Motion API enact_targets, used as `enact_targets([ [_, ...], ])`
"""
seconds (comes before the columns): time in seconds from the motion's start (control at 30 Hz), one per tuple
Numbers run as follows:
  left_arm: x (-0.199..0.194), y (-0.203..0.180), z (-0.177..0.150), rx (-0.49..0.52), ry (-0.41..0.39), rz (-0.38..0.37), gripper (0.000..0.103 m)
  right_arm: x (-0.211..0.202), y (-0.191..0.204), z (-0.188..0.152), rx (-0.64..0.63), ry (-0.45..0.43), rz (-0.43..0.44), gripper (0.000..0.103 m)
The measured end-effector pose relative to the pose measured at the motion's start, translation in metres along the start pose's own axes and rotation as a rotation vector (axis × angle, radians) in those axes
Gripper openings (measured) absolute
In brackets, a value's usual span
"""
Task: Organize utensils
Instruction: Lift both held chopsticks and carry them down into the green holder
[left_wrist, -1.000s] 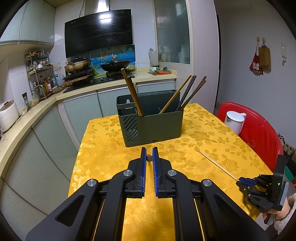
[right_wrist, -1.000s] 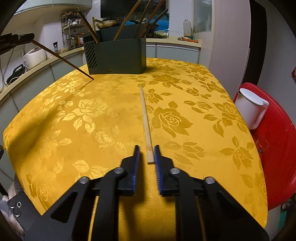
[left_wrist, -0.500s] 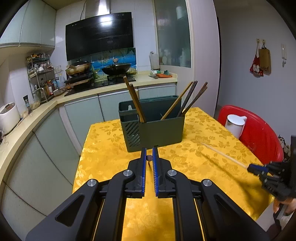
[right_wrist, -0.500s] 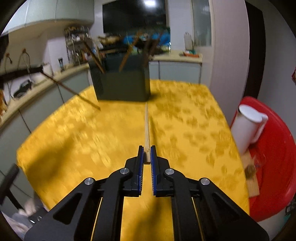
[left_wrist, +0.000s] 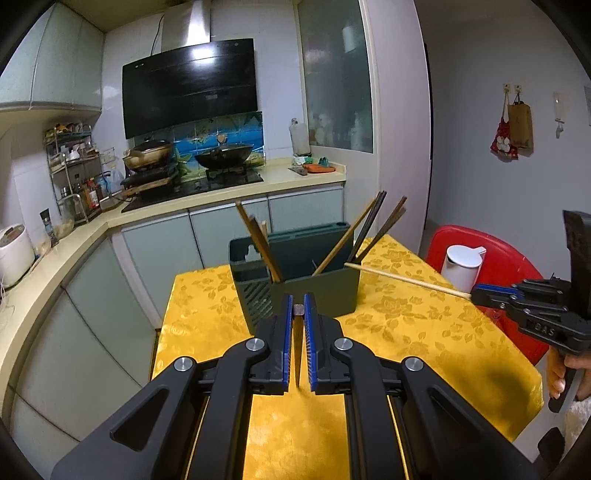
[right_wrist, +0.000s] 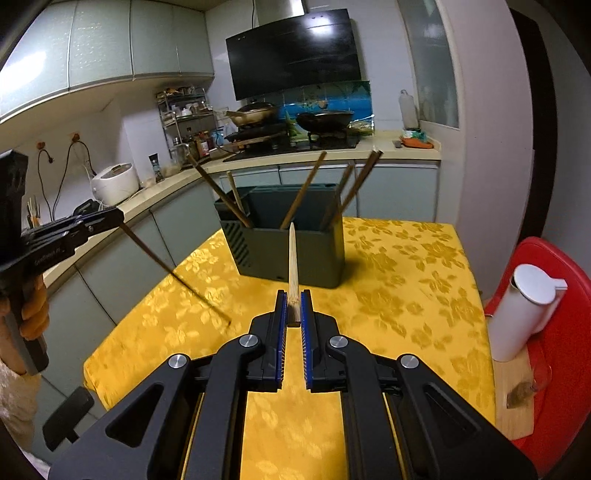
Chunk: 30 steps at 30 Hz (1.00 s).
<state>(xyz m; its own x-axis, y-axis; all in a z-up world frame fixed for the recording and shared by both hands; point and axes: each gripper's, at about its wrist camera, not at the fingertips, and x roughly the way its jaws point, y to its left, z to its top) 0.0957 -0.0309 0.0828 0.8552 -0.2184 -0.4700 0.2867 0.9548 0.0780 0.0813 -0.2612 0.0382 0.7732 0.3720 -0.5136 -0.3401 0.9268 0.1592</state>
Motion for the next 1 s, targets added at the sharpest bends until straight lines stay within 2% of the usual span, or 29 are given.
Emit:
enact_targets([
  [0.3,0.011,0.001,0.032,0.008,-0.001,-0.011,0.006,0.025,-0.004,0.054,-0.003,0.099,-0.037,0.008],
  [0.63,0.015,0.001,0.083,0.001,-0.050,-0.021,0.006,0.041,-0.007,0.113,0.026,0.148,-0.068,0.008],
  [1.0,0.023,0.004,0.160,-0.050,-0.121,-0.020,0.006,0.075,-0.018,0.142,0.058,0.252,-0.093,0.008],
])
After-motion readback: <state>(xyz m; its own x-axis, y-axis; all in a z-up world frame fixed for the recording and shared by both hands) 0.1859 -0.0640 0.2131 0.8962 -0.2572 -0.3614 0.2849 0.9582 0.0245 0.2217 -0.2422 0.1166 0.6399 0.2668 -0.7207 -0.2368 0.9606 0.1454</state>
